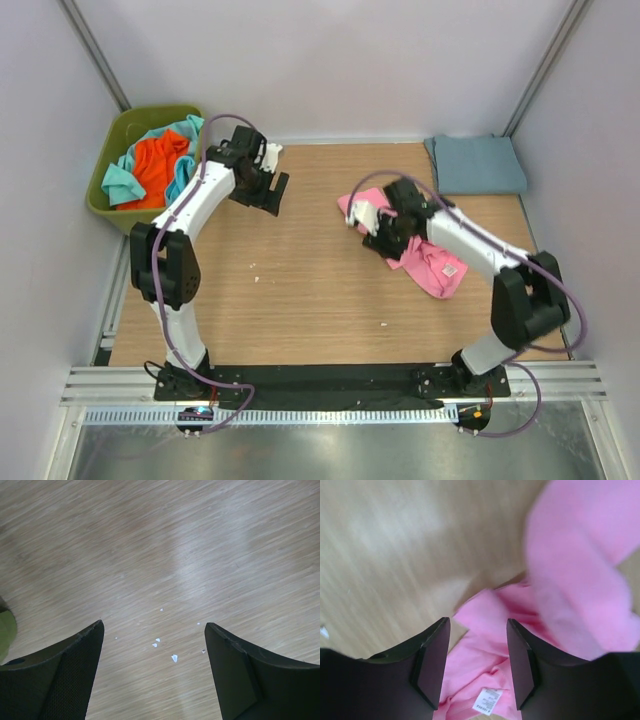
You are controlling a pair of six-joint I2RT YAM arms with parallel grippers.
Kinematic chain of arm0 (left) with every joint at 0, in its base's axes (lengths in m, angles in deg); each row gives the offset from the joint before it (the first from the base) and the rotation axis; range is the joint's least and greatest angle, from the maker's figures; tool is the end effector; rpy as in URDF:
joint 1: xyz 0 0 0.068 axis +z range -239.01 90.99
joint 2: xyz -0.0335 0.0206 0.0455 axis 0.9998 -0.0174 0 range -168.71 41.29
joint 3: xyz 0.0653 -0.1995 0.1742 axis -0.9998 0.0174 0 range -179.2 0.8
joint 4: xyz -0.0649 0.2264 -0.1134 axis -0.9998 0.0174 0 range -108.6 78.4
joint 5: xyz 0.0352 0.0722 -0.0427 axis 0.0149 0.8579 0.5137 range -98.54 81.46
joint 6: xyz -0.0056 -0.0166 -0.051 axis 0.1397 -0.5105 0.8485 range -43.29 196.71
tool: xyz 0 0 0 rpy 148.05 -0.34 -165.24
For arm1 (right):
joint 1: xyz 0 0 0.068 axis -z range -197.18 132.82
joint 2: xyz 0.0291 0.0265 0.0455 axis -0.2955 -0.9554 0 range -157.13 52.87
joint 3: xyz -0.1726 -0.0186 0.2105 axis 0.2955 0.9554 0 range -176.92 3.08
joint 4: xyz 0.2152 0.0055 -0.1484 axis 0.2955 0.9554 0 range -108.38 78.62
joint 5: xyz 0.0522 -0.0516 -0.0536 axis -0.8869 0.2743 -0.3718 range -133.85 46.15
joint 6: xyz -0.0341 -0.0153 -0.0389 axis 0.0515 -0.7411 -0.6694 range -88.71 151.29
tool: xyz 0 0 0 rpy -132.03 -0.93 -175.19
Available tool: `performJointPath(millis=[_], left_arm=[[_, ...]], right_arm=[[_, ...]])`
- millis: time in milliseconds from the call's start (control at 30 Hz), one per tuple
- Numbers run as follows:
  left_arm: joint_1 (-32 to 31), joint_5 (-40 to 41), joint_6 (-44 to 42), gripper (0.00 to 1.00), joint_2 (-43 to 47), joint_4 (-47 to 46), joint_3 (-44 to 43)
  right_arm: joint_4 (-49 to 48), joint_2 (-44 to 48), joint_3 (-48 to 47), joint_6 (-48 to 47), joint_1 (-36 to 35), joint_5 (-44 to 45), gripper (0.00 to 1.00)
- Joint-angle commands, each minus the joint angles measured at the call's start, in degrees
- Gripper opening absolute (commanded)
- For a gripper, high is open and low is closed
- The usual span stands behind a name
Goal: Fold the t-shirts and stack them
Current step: Flatten the tshirt out
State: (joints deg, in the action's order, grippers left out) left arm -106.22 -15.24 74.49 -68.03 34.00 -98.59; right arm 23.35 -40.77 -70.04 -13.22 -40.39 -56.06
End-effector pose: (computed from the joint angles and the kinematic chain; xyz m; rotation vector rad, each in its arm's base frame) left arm 0.3899 -0.1251 0.2824 0.4885 2.6266 -0.2403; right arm 0.3075 0.1401 0.2510 -1.5192 2.1403 0.1560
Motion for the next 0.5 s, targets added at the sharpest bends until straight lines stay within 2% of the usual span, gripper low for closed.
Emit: performJointPath(millis=[0,33,100,200,467], left_arm=[[0.0,3.0,-1.6,0.83,4.8,-0.2,1.0],[0.0,4.1,-1.6,0.83,5.1,-0.7,1.7],[0.0,5.5,-1.3,0.86,5.5,-1.1,2.3],[0.1,7.8,-1.4,0.88,6.0,-1.4,2.6],[0.0,7.6,-1.7,0.88,5.9,-1.6,3.9]], right_arm=[[-16.4,14.3,17.7,-13.7,0.2,1.0,0.54],[-22.9,16.3,21.1,-15.2,0.1,1.6,0.54],[-27.5,20.9,29.0,-19.0,0.2,1.6,0.54],[-29.9,24.8,35.0,-20.2,0.1,1.0,0.55],[-30.3,22.0,34.5,-16.8,0.1,2.1,0.50]])
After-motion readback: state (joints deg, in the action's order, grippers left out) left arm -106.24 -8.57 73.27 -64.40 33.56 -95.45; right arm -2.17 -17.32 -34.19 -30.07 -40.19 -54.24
